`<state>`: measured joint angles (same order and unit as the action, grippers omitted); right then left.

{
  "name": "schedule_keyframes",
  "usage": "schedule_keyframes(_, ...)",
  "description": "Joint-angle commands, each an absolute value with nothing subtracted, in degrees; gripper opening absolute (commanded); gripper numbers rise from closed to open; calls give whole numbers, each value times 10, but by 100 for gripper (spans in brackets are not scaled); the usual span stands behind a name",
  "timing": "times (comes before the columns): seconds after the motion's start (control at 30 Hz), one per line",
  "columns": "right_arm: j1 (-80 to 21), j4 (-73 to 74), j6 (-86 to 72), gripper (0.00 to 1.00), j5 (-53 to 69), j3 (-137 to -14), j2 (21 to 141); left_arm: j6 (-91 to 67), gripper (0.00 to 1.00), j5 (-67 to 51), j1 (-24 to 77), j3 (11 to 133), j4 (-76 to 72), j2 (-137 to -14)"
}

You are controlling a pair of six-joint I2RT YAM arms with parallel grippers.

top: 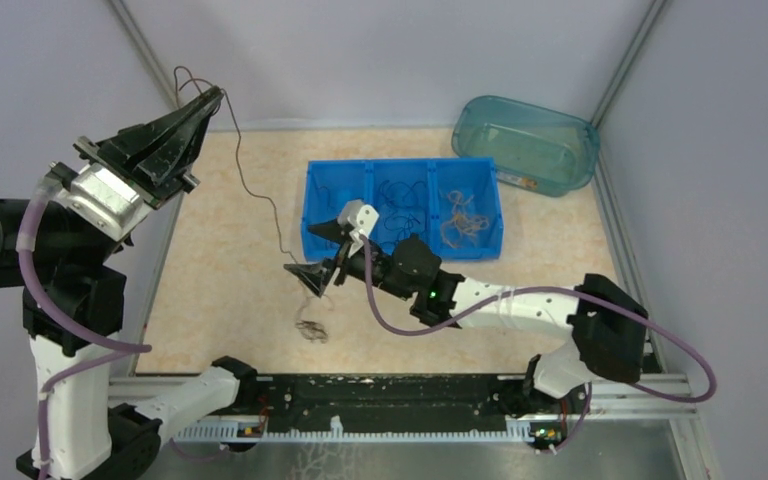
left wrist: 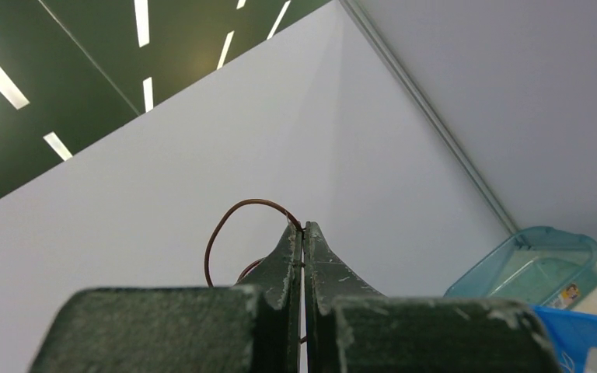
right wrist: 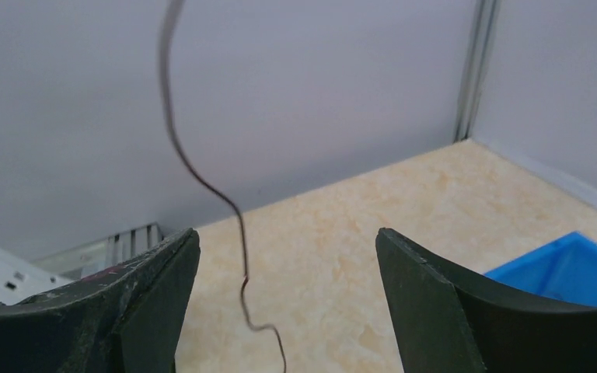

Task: Untangle the cables

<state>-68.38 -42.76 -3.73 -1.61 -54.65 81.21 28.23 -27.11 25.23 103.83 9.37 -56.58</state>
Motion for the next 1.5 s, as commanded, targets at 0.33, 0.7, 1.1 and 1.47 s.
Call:
schedule_keyframes(0.33, -638, -457, -79, 0, 43, -434, 761, 242, 8, -281, 250, 945, 142, -516)
schedule_keyframes(0.7, -636, -389, -117, 0, 14, -466, 706, 171, 100, -376, 250, 707, 312, -446)
schedule_keyframes(1.1, -635, -420, -206, 0, 38, -534, 733, 179, 93, -536, 250, 560, 358, -382)
schedule_keyframes(1.47, -666, -455, -228, 0, 39, -579, 758, 99, 98, -426, 250, 477, 232, -348)
